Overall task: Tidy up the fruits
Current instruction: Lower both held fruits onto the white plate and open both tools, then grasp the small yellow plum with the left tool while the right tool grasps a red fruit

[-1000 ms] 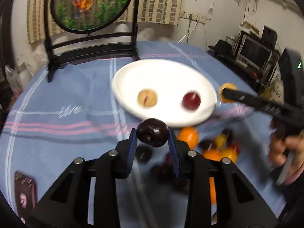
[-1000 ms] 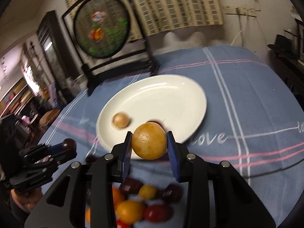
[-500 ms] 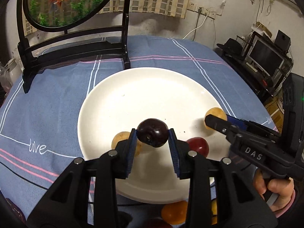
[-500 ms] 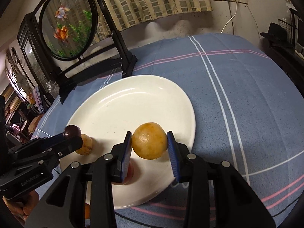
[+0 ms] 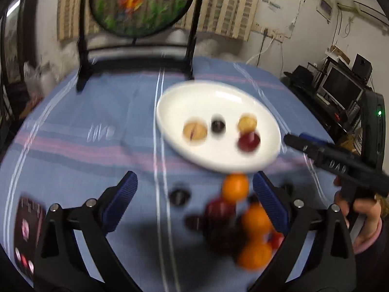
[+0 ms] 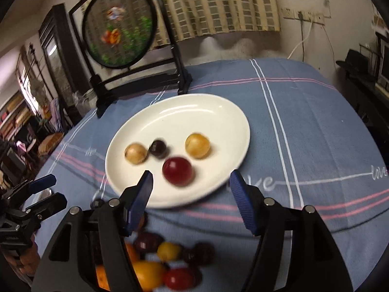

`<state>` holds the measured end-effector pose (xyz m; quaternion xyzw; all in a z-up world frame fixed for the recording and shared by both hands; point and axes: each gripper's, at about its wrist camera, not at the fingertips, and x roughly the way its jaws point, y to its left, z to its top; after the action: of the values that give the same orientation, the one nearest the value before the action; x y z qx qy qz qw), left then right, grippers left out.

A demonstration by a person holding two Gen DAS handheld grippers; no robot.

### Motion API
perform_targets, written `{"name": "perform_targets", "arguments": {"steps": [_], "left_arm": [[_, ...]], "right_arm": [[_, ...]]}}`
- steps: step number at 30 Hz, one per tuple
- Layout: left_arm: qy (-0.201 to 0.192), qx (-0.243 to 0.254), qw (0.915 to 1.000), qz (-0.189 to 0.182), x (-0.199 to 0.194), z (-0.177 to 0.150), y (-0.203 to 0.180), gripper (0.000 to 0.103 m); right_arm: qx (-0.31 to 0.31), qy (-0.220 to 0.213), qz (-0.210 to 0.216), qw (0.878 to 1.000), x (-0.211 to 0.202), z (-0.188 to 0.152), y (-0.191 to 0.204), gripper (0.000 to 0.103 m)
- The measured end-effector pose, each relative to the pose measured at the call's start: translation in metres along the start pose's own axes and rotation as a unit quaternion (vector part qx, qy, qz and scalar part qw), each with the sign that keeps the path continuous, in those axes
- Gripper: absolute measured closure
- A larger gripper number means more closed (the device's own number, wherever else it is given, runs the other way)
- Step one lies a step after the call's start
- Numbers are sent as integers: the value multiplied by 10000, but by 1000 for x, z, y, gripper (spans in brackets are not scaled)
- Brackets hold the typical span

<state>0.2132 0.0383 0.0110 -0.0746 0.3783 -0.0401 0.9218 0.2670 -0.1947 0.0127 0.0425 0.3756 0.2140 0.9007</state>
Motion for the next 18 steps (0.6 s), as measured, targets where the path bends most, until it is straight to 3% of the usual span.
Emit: {"name": "perform_targets", "arguments": {"steps": [5,8,13,18], "left_arm": [[-41,65,9998,-171,-41,-63,-2,6],[-6,277,9992,-275,-53,-89,-10,7],[285,482,9969,-551,-56,-120,-32,21],[450,751,9937,-707,-47,-129,-51,34]], "right_arm": [[-236,390,375,9983,-19,-38,-1,37],[-306,684,420,9963,-19,-54,-2,49],[-299,770,521,9952,-25,-61,-5,52],[-221,1022,476,9934,-18,-66,-8,55]]}}
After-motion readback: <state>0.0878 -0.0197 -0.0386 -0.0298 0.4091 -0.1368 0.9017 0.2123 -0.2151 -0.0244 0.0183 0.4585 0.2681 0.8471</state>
